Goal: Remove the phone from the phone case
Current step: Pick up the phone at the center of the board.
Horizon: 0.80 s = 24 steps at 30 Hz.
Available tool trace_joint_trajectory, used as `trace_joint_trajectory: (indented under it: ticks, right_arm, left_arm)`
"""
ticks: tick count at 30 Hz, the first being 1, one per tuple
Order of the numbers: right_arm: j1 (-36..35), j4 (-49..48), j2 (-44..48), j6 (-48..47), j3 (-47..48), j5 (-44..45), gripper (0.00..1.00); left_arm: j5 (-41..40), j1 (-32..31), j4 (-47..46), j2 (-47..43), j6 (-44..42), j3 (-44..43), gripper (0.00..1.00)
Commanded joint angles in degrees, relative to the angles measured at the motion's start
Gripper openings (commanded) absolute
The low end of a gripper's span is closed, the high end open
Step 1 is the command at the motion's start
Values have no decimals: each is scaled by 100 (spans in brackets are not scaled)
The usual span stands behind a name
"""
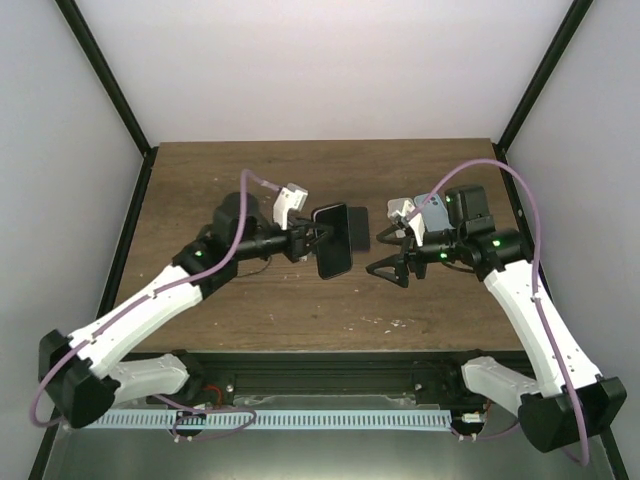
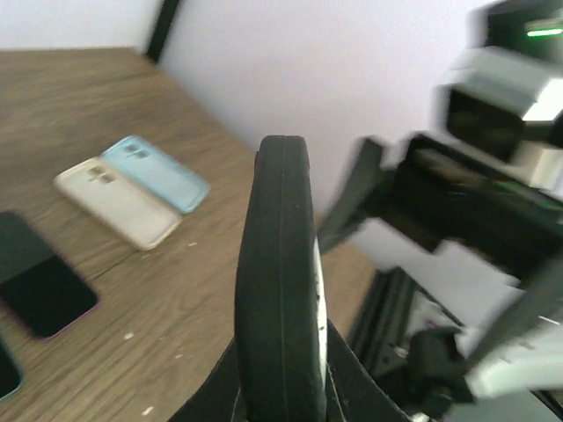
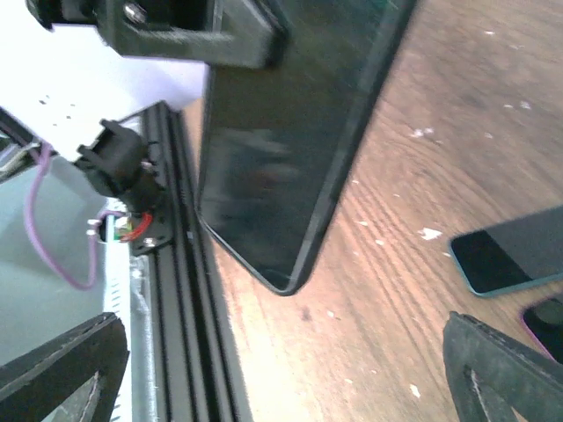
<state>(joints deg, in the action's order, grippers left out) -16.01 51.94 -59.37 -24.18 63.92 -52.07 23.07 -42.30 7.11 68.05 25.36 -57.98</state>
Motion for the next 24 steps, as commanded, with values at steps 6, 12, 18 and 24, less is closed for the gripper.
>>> trace_joint_trajectory:
  ticks: [6, 12, 18, 24]
  right_arm:
    - [-53, 300, -525, -1102, 82, -2134, 86]
    - [-225, 1288, -891, -2367, 644, -2234, 74]
    - [-344, 1933, -884, -3386, 770, -2055, 62]
    - [-402, 1889, -723, -3428, 678, -2065, 53]
  left_arm:
    - [2606, 385, -1045, -599, -96, -21, 0]
    - [3087, 416, -1934, -27, 448, -375, 1]
    - [3233, 570, -2119, 533, 839, -805, 0]
    - [3763, 835, -2913, 781, 1566, -731, 0]
